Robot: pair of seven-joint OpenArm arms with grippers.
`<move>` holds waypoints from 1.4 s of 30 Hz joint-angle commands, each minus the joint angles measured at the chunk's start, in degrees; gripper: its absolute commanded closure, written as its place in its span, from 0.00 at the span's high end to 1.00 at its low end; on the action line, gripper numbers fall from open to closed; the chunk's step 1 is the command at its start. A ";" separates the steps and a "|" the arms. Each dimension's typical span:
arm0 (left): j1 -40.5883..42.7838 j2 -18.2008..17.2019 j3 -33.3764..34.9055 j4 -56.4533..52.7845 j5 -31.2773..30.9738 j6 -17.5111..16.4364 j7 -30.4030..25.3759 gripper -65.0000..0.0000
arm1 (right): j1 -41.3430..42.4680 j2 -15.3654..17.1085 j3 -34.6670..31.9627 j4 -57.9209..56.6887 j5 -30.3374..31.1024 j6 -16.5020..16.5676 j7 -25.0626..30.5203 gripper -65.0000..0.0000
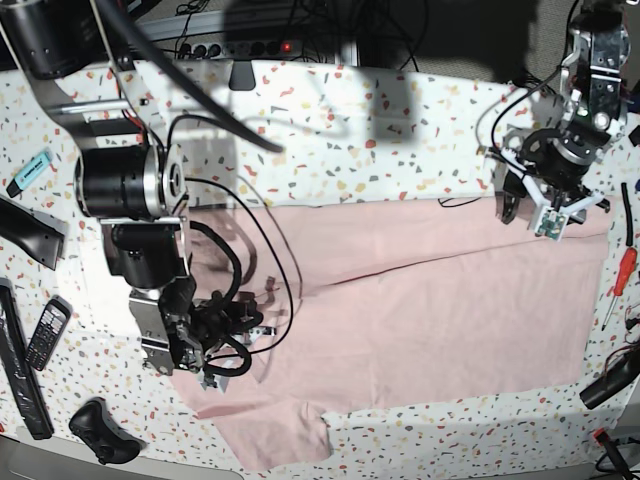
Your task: Fold the T-shirt properly
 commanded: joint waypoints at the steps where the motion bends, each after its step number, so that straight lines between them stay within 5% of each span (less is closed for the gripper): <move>1: -0.63 -0.79 -0.37 0.81 -0.04 0.37 -1.16 0.46 | 2.84 0.17 0.07 0.81 0.48 -0.13 0.59 0.02; 10: -0.63 -0.79 -0.37 0.81 -0.07 0.37 -1.57 0.46 | 4.17 -1.62 0.07 7.34 0.46 0.50 1.07 0.00; 22: -0.59 -0.76 -0.37 0.81 -0.04 0.37 -1.11 0.46 | 2.27 -9.86 0.07 7.74 -3.52 0.48 13.55 0.01; 26: -0.61 -0.79 -0.37 0.81 -0.07 0.37 -1.14 0.46 | 1.38 -10.47 0.07 7.74 -4.11 0.76 14.51 0.30; 32: -0.63 -0.79 -0.37 0.81 -0.04 0.37 -1.33 0.46 | 1.36 -10.29 0.07 7.78 -1.11 10.95 12.41 0.36; 36: -1.05 -1.27 -0.37 0.81 0.17 0.42 -1.64 0.46 | 1.95 -9.55 0.07 8.76 -0.81 14.32 12.33 0.36; 42: -4.31 -2.84 -0.42 0.81 -0.13 0.44 -1.79 0.46 | 2.86 -5.14 0.07 13.22 -0.76 14.64 10.84 0.36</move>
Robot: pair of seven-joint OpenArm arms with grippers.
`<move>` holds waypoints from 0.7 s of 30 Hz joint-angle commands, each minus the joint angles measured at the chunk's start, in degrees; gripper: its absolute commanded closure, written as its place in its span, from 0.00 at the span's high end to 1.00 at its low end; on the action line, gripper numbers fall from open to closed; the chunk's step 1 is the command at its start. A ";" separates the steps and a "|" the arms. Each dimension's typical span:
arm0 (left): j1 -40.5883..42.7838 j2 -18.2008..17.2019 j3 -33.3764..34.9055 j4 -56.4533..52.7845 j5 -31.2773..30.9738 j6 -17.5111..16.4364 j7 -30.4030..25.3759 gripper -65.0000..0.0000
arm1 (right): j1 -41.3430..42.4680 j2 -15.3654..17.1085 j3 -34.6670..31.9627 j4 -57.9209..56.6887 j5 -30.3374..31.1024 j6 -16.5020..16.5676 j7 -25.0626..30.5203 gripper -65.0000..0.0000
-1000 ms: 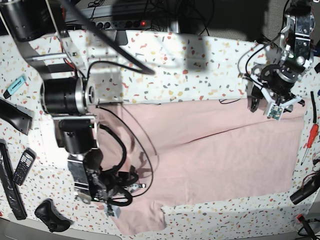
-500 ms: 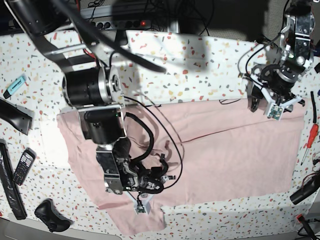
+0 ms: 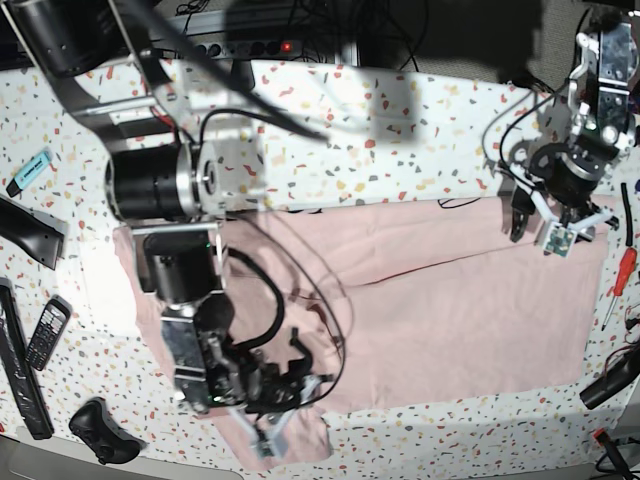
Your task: Fold the T-shirt properly
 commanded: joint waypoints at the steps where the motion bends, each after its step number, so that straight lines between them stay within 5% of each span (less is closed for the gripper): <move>1: -1.73 -0.90 -0.42 0.83 -0.26 0.44 -1.44 0.46 | 2.27 0.92 0.07 1.09 0.61 0.57 0.13 0.36; 6: -5.81 -0.87 -0.42 -0.24 -3.61 0.39 -0.94 0.46 | 1.86 5.62 0.07 1.09 0.61 0.50 -6.08 0.32; 11: -7.56 -0.92 -0.42 -5.73 -6.73 0.39 -1.05 0.35 | 1.75 9.75 0.07 1.16 6.69 0.46 -15.76 0.00; 15: -6.67 -0.90 -0.44 -5.42 -6.73 0.42 -0.98 0.00 | 0.76 11.93 0.07 1.25 8.15 0.79 -20.24 0.00; 21: -4.83 -1.09 -0.55 -5.33 -6.51 0.48 -0.42 0.00 | -5.92 12.94 0.07 7.04 9.22 2.10 -21.00 0.00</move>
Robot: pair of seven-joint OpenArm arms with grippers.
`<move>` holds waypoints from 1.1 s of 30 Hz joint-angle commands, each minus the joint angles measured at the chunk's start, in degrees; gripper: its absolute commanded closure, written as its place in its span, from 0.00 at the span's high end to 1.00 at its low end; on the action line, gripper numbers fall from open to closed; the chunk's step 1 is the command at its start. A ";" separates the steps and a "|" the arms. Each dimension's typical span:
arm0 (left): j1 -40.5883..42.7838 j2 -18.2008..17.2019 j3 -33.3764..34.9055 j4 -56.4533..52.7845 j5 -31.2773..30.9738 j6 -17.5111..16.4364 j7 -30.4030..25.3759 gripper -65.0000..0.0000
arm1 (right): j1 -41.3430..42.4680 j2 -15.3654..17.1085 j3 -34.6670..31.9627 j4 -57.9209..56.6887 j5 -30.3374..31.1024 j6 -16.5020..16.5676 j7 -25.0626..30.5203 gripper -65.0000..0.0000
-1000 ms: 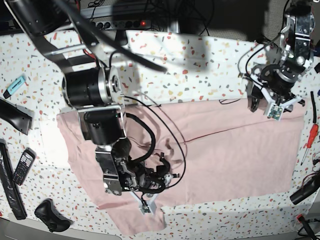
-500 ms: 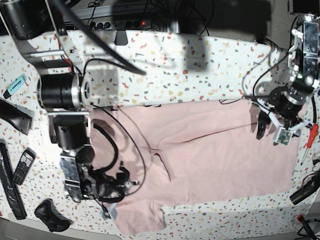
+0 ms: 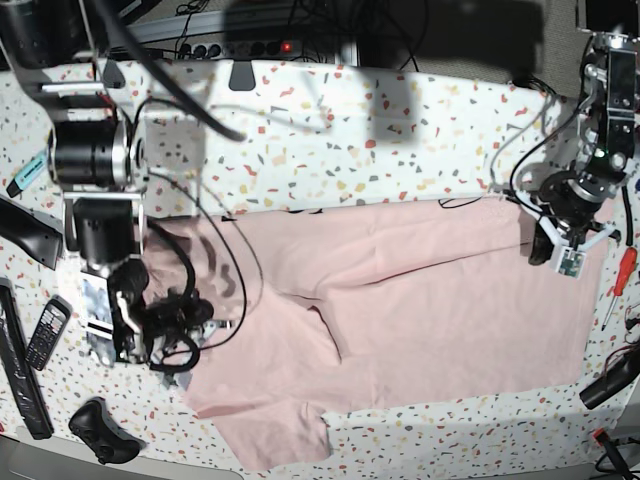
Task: Fold the T-shirt properly
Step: 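Grasp shirt edges with both grippers and pull them toward the arms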
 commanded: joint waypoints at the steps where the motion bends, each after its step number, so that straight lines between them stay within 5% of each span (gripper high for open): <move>1: -0.28 -0.74 -0.48 1.09 -0.07 0.26 -1.25 0.00 | 0.37 0.20 0.07 3.23 0.46 0.68 0.66 0.00; 9: 2.19 -0.74 -0.48 1.09 -0.04 2.51 -1.29 0.00 | -18.38 0.22 0.61 29.24 -2.38 0.24 1.77 0.00; 14: 2.25 -0.74 -0.48 0.98 -0.15 4.66 -3.56 0.00 | -26.60 0.24 7.50 39.60 -7.74 -0.15 7.10 0.00; 19: 0.63 -0.74 -0.48 -3.76 -1.55 5.62 -4.13 0.00 | -27.63 2.03 15.37 39.65 -4.76 0.72 7.19 0.00; 24: -4.52 -0.57 -0.46 -13.62 -4.02 5.05 -4.31 0.00 | -27.69 5.55 15.32 36.28 -4.46 0.70 8.74 0.00; 33: -4.94 -0.61 -0.46 -17.99 -3.87 1.01 -4.07 0.00 | -28.13 6.01 15.34 26.84 -4.76 0.70 11.87 0.00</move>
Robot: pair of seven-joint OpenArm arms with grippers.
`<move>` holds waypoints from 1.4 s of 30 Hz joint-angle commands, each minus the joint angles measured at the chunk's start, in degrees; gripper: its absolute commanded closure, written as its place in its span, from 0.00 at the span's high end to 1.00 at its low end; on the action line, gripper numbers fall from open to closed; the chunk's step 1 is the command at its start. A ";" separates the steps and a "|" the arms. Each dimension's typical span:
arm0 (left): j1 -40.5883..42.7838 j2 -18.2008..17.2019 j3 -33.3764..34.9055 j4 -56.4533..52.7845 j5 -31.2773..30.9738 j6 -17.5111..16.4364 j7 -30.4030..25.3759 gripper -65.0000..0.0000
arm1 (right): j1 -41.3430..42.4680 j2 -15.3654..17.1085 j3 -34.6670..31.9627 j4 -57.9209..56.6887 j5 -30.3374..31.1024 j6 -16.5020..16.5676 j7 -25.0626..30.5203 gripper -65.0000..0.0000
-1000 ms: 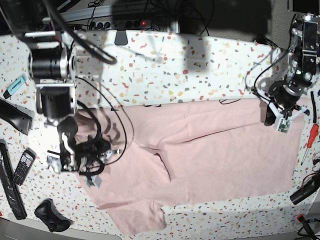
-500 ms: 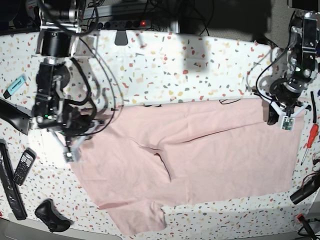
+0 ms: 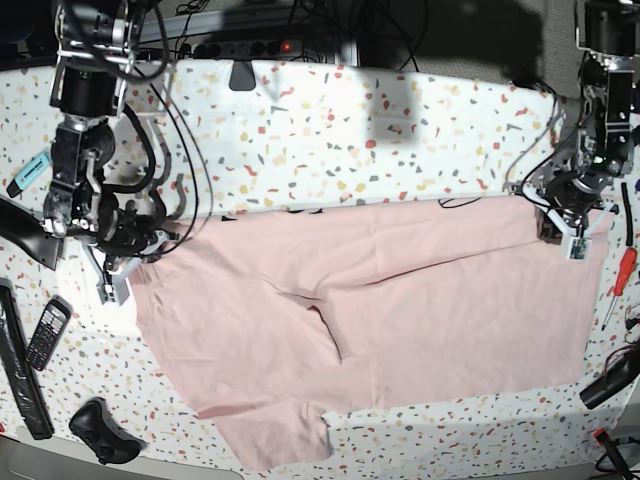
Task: Fold the T-shirt properly
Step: 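Grasp shirt edges with both grippers and pull them toward the arms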
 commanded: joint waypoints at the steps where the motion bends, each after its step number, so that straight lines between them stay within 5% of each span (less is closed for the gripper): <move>1: 0.31 -0.96 -0.42 0.74 0.00 -0.04 -0.15 0.00 | 0.28 0.79 0.09 0.46 -0.20 0.20 -0.22 0.00; 4: 2.21 -1.18 -0.44 0.74 0.04 -0.09 -0.37 0.00 | -1.77 1.77 0.09 0.74 -0.13 2.99 -0.17 0.00; 9: 6.23 -3.08 -0.42 0.87 -0.26 -5.49 -1.77 0.00 | -9.05 4.31 0.24 5.11 0.31 2.82 1.99 0.00; 21: 14.19 -5.07 -0.42 1.11 -2.84 -11.06 -0.46 0.00 | -24.98 4.90 8.59 17.99 3.74 2.03 2.10 0.00; 42: 32.52 -5.09 -0.44 15.89 -0.20 -11.39 3.58 0.00 | -40.50 4.11 17.51 27.50 6.82 2.05 1.40 0.00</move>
